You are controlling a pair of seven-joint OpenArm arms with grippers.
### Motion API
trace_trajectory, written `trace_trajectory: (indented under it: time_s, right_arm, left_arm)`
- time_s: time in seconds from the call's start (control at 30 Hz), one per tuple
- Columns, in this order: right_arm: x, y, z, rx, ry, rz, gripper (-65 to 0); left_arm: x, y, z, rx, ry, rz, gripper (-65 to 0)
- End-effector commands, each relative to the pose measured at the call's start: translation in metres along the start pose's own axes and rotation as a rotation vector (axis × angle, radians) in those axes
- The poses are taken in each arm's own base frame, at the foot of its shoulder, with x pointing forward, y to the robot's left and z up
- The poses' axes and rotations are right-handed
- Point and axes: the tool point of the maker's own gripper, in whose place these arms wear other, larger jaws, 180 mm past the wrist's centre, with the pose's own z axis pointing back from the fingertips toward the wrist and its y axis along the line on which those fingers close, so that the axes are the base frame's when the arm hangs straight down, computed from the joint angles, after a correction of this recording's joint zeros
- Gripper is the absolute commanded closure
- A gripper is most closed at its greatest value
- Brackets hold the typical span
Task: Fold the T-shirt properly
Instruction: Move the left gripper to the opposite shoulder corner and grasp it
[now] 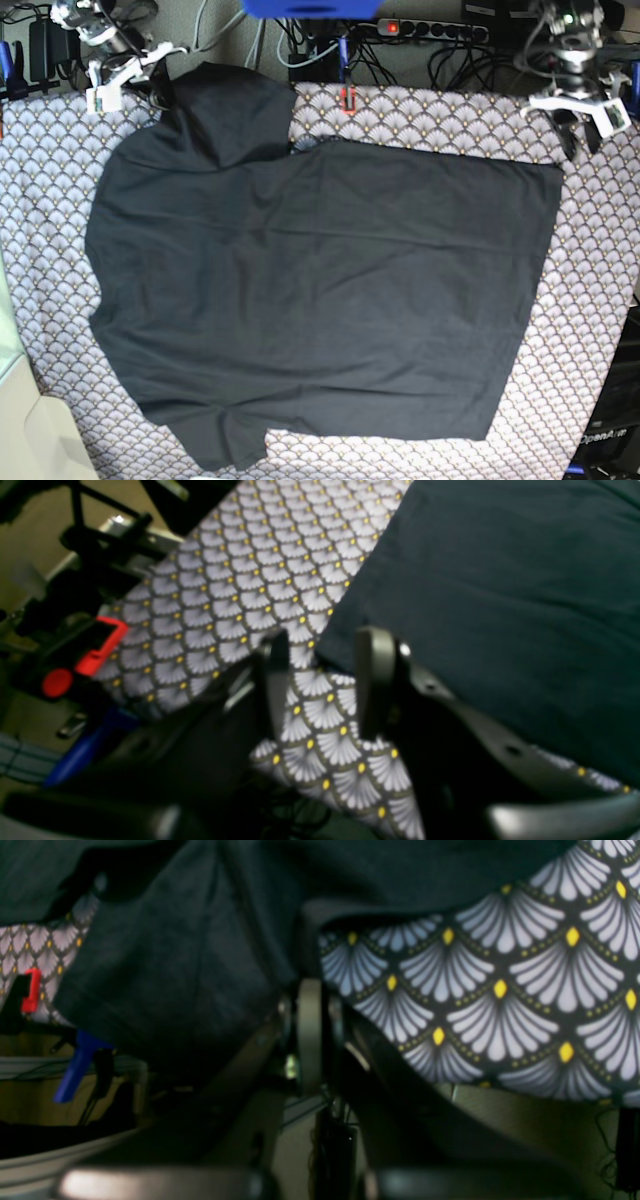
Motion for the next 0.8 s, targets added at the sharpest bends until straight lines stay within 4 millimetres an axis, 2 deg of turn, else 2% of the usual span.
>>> trace_trajectory:
  time_s: [0.0, 0.1, 0.17, 0.47, 0.6, 0.77]
  right_arm:
    - [0.011, -0.001, 0.004, 0.012, -0.031, 0.023, 0.0]
    - [0.011, 0.000, 0.003, 0.013, -0.031, 0.023, 0.0]
    - [0.012, -0.002, 0.004, 0.013, -0.027, 0.032, 0.0]
    - [0.013, -0.006, 0.005, 0.011, -0.020, 0.047, 0.0]
    - [0.013, -0.007, 0.006, 0.010, -0.015, 0.053, 0.0]
    - [0.013, -0.008, 0.007, 0.010, -0.013, 0.054, 0.0]
  left_arm:
    - [0.009, 0.003, -0.004, 0.005, -0.034, -0.004, -28.1]
    - [0.001, 0.009, -0.018, 0.030, -0.012, 0.012, -42.1]
    - [-0.006, 0.011, -0.026, 0.042, -0.002, 0.024, -45.7]
    - [-0.039, 0.009, -0.066, 0.078, 0.063, 0.097, -45.7]
    - [-0.043, -0.005, -0.078, 0.028, 0.072, 0.125, -45.7]
    - [-0.054, -0.020, -0.082, -0.003, 0.094, 0.163, -45.5]
